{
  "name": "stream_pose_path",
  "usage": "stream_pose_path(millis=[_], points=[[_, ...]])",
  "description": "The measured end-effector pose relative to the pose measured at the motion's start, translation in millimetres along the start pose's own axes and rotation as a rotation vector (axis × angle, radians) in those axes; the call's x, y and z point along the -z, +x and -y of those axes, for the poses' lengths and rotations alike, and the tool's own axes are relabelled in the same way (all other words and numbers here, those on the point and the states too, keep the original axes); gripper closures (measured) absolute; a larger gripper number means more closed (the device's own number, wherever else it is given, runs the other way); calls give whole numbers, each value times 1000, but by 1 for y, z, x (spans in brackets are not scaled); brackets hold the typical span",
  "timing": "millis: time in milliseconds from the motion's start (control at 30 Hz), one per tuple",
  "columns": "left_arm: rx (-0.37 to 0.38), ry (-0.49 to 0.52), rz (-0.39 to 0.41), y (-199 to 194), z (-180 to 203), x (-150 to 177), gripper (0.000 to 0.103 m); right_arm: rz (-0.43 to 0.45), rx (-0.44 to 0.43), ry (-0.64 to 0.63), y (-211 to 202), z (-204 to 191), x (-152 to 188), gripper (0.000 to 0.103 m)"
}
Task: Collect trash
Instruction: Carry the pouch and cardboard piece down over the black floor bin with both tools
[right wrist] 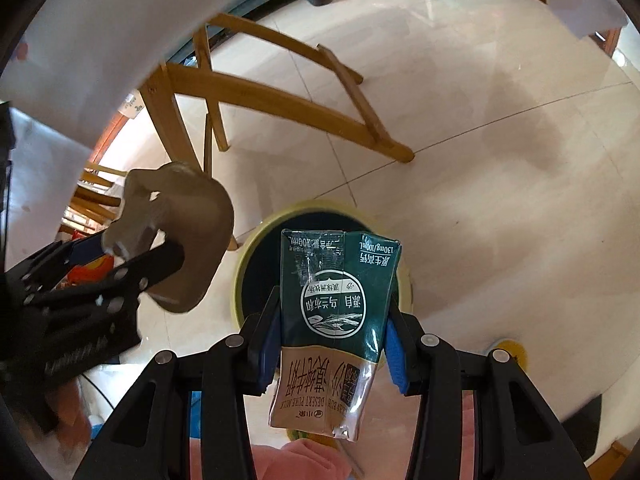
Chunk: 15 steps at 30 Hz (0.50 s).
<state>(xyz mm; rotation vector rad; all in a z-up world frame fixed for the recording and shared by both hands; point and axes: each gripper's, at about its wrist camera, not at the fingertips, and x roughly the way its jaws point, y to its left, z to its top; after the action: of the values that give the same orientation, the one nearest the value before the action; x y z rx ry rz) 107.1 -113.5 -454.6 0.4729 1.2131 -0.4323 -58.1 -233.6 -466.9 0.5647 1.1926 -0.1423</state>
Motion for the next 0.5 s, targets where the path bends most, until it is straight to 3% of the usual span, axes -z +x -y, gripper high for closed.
stream_pose_path(millis=[300,500], points=[[80,-62,-51,51,-23,-1,29,-49,-4,16,39,3,10,59],[130,-20,-42,49,-13,16,29,-37,2,41,54,2,10,59]])
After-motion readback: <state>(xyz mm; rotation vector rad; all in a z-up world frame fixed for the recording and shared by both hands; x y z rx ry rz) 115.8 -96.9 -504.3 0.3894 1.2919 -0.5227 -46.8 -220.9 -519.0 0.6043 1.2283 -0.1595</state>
